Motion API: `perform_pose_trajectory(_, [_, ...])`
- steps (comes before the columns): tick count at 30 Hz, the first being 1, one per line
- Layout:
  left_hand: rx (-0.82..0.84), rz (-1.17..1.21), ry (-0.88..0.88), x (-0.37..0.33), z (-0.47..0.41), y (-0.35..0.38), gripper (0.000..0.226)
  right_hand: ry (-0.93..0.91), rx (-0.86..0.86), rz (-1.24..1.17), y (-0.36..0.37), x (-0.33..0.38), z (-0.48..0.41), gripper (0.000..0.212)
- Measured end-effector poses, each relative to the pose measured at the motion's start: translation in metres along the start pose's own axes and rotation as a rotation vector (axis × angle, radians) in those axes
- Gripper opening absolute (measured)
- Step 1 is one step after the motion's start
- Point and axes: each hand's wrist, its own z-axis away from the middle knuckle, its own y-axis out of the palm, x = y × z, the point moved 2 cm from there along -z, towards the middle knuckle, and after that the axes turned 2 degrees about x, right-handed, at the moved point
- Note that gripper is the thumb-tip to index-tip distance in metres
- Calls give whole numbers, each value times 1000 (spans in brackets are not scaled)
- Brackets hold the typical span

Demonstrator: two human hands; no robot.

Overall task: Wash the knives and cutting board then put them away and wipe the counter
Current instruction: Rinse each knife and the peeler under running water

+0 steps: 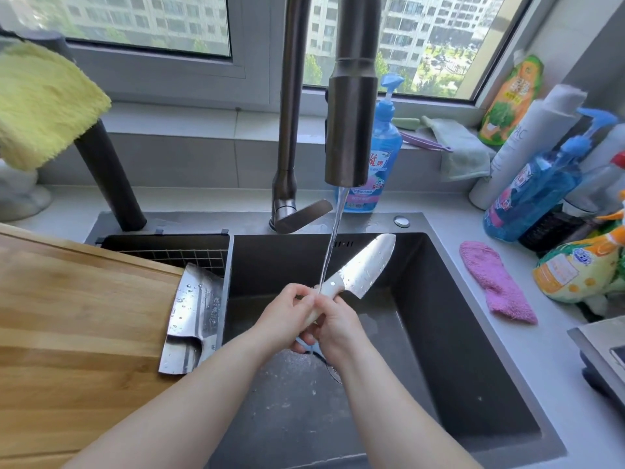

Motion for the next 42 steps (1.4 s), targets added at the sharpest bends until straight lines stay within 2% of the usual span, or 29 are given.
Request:
perform_pose_trajectory(6, [-103, 45, 111, -1, -12, -4, 3, -35, 1, -14, -1, -3, -4, 38])
perform_pose_trajectory(9, [-61, -7, 129, 0, -14, 1, 22, 2, -60, -67, -3, 2, -6, 45])
perform_pose_trajectory(14, [33, -139, 15, 9, -11, 3, 25, 32, 26, -5, -2, -4, -1, 15])
perform_pose_trajectory(17, [111, -143, -42, 15, -7, 1, 27, 72, 54, 30, -2, -11, 2, 24])
perform_pose_trajectory(20, [107, -149, -92, 19, 0, -4, 26, 146, 81, 80, 1, -19, 6, 34])
perform_pose_trajectory(23, [187, 51, -168, 25, 13, -11, 21, 150, 158, 129, 4, -24, 16, 33])
perform_pose_trajectory(26, [167, 189, -186, 32, 23, -17, 25, 106, 237, 238, 12, -23, 28, 31])
perform_pose_trajectory(30, [-37, 67, -137, 39, 38, -15, 20, 173, 246, 361, 20, -21, 39, 33])
perform_pose_trajectory(34, [-145, -13, -97, 43, 61, -23, 14, 155, 187, 666, 18, -13, 53, 29])
perform_pose_trajectory(38, [-230, -91, -94, 46, 82, -33, 15, 63, 89, 907, 21, 5, 56, 40])
perform_pose_trajectory(42, [-245, -43, -104, 48, 100, -34, 9, -144, 64, 1231, 34, 10, 57, 37])
